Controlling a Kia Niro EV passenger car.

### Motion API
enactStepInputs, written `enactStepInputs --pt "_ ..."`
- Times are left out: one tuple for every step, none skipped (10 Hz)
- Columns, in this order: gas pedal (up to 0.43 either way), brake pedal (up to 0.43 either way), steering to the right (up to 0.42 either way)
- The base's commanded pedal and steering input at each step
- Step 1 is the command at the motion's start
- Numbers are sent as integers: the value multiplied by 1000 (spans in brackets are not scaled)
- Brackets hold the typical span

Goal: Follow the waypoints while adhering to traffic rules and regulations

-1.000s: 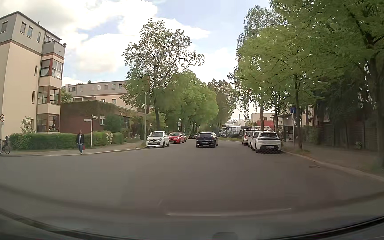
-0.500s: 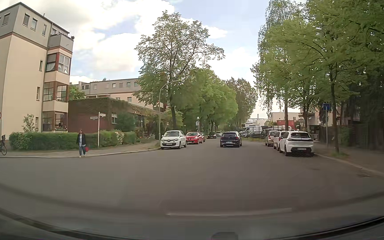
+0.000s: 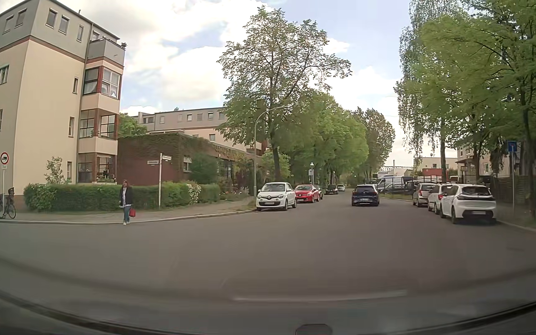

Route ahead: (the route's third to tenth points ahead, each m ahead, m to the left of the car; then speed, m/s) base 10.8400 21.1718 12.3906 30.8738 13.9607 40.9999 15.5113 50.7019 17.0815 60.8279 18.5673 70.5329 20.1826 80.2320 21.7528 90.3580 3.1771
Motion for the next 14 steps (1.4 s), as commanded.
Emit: enactStepInputs --pt "0 384 -256" --pt "0 384 -280" --pt "0 390 -303" --pt "0 384 -334" --pt "0 372 -371" --pt "0 366 -399" --pt "0 348 -438" --pt "0 329 -470" --pt "0 323 -505" --pt "0 317 -531" --pt "0 293 -566" --pt "0 280 -611" --pt "0 250 -650" --pt "0 244 -697"
